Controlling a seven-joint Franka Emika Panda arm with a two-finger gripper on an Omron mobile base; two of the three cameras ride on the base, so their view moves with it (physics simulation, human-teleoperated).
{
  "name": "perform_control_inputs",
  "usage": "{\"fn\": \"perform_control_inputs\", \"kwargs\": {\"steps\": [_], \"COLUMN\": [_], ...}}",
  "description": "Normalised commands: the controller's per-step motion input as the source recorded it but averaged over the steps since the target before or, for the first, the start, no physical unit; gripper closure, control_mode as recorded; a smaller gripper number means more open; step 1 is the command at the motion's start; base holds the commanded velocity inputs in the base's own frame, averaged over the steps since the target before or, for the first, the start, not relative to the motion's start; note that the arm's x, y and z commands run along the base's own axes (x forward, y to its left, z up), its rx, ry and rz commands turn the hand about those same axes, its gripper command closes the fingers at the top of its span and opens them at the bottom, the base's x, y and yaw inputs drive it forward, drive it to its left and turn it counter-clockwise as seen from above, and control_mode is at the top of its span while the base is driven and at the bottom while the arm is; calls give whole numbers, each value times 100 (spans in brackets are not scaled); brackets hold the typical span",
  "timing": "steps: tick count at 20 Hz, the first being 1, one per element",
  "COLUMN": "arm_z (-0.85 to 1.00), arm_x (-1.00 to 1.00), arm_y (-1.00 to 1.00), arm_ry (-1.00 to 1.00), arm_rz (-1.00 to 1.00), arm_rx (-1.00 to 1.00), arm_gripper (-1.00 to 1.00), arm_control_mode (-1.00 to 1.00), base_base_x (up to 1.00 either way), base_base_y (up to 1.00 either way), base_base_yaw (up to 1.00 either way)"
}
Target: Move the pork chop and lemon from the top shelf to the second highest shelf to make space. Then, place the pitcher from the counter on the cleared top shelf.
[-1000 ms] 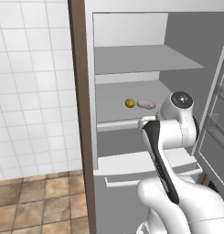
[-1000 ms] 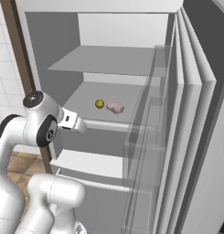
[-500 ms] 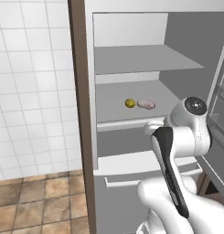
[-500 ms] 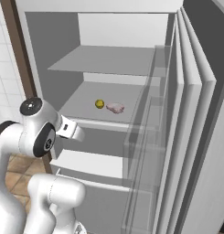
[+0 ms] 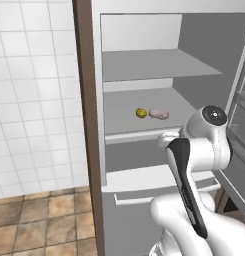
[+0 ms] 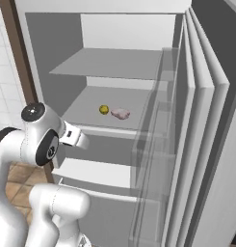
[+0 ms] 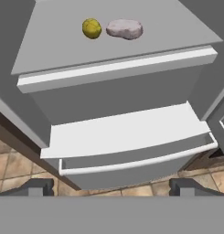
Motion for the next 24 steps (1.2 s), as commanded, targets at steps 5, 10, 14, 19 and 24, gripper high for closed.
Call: {"fn": "perform_control_inputs", "kwargs": {"steps": [5,10,14,19,24], "arm_z": [0,0,0,0,0], "arm_x": [0,0,0,0,0], "arm_y": [0,0,0,0,0], "arm_ry": [0,0,0,0,0], "arm_rz": [0,0,0,0,0], "arm_rx": [0,0,0,0,0], "arm_gripper": [-100,-100,-100,-100,-100], "arm_control_mode": [100,100,100,100,100], "base_base_x": [-10,-72,-100,-96,-86], "base_base_y": [47,47,10,-1,0], "base_base_yaw": [-29,-27,-34,-51,-59]}}
